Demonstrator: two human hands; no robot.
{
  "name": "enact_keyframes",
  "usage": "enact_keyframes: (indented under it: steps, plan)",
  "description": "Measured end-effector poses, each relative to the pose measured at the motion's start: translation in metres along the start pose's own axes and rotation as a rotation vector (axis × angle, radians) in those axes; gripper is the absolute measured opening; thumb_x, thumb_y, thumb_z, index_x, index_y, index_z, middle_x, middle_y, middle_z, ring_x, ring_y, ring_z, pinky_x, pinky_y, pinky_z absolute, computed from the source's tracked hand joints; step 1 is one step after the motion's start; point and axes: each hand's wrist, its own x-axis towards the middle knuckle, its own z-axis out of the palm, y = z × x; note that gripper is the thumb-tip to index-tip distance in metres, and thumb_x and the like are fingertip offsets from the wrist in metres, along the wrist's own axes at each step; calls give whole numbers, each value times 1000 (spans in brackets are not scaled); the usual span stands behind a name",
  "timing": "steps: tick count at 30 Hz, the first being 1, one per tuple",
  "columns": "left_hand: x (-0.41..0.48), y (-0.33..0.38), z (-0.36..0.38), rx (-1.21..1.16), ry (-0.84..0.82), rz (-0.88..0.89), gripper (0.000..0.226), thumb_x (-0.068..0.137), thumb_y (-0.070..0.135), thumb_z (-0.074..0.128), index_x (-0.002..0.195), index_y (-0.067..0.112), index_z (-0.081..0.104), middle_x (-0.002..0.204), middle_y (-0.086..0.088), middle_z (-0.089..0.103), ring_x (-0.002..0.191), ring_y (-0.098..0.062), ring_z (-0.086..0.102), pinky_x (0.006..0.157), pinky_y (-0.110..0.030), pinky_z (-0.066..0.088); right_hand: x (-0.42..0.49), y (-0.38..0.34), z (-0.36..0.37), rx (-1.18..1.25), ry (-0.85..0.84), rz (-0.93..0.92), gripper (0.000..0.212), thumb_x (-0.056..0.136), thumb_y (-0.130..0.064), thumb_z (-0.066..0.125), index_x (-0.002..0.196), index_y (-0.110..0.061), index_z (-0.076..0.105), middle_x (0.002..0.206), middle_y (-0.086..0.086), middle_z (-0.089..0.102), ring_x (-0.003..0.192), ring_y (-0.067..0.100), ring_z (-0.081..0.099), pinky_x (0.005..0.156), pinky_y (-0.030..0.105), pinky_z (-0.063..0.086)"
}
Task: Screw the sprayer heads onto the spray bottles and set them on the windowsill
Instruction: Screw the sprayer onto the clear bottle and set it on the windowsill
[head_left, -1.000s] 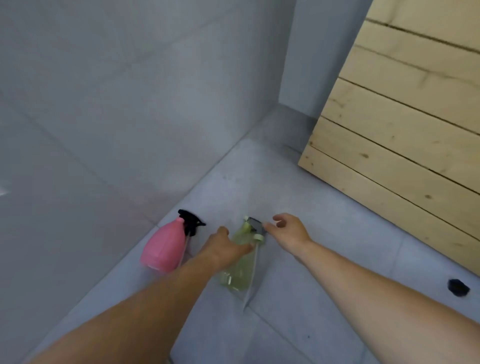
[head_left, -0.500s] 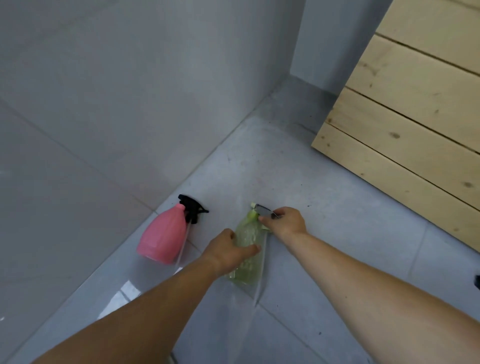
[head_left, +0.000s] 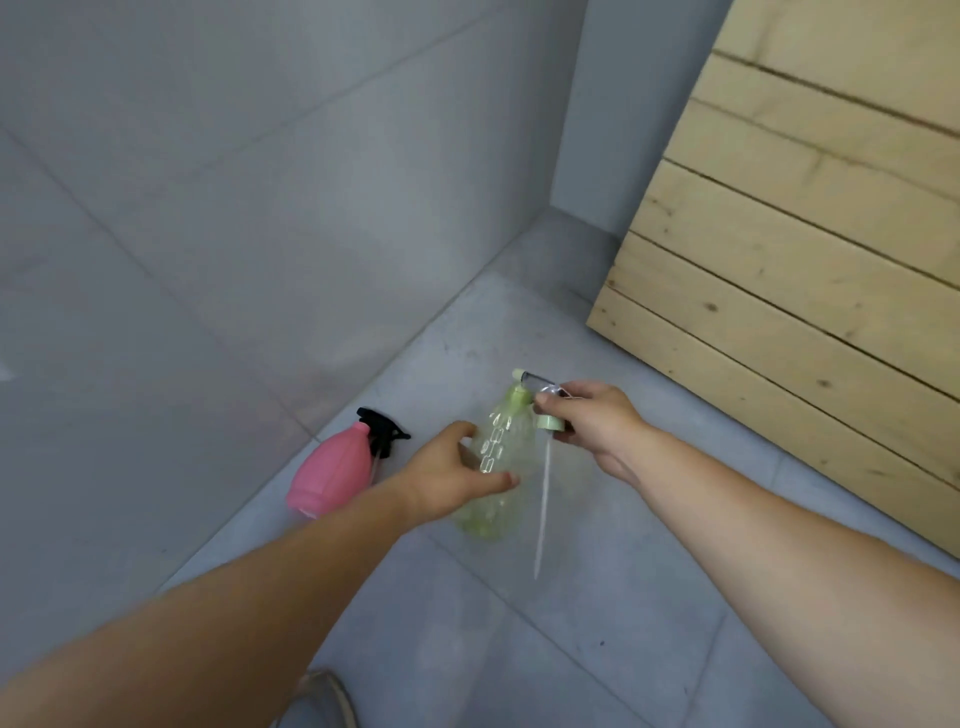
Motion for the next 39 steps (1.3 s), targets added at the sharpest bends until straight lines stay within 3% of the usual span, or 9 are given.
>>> enact_keyframes:
  steps: [3, 8, 12, 15, 18, 21, 24, 31, 39]
  plan:
    - [-24, 28, -14, 39, 3, 75, 84, 73, 40, 90, 143, 20, 49, 92, 5, 57, 84, -14, 60, 78, -31, 53, -39, -50, -27, 20, -30, -103, 28, 84, -12, 74, 110, -2, 69, 92, 9, 74, 84, 18, 67, 70, 27, 54]
    - [-77, 76, -36, 159, 26, 190, 78, 69, 42, 89, 135, 24, 52, 90, 3, 59, 76, -10, 59, 70, -22, 51, -111, -125, -70, 152, 0, -268, 6, 88, -9, 69, 95, -7, 69, 97, 13, 68, 88, 24, 65, 73, 32, 57]
    - [-117, 112, -53, 222, 40, 259, 73, 69, 41, 89, 130, 28, 51, 109, -1, 65, 97, -19, 67, 89, -30, 54, -179, -175, -107, 353, 52, -388, 2, 92, -8, 64, 92, -8, 66, 90, 9, 65, 85, 20, 64, 76, 33, 61]
    - [-144, 126, -63, 263, 45, 303, 67, 70, 40, 89, 125, 30, 51, 109, -1, 69, 104, -22, 70, 95, -34, 56, -227, -196, -131, 447, 98, -497, 4, 92, -13, 65, 94, -10, 67, 88, 6, 67, 85, 20, 67, 76, 34, 62]
    - [-165, 130, -70, 279, 30, 325, 87, 57, 53, 87, 133, 33, 52, 115, -4, 72, 105, -22, 73, 95, -42, 60, -265, -203, -145, 511, 129, -586, 9, 92, -20, 67, 96, -14, 72, 91, 4, 67, 84, 22, 68, 82, 35, 61]
    - [-181, 134, -71, 306, 23, 353, 90, 56, 54, 85, 137, 35, 49, 120, -2, 70, 107, -18, 71, 94, -35, 59, -285, -202, -148, 598, 145, -623, 12, 92, -21, 67, 99, -13, 72, 95, 6, 67, 92, 25, 66, 89, 38, 59]
    - [-193, 136, -69, 286, 24, 383, 84, 58, 52, 84, 133, 35, 52, 118, -2, 70, 104, -16, 70, 90, -31, 58, -290, -200, -143, 626, 144, -621, 12, 92, -20, 65, 100, -12, 71, 92, 4, 67, 93, 23, 66, 84, 34, 60]
    - [-199, 129, -64, 258, 10, 410, 79, 60, 48, 86, 131, 38, 53, 119, -3, 70, 107, -22, 71, 94, -41, 60, -286, -199, -141, 602, 154, -633, 12, 92, -20, 65, 99, -11, 71, 90, 3, 66, 92, 24, 64, 86, 35, 60]
    - [-200, 146, -39, 156, -88, 459, 64, 67, 40, 89, 124, 42, 58, 119, -6, 72, 108, -24, 72, 97, -43, 59, -273, -179, -111, 382, 33, -579, 10, 92, -8, 63, 100, -5, 68, 94, 12, 67, 87, 24, 67, 80, 35, 62]
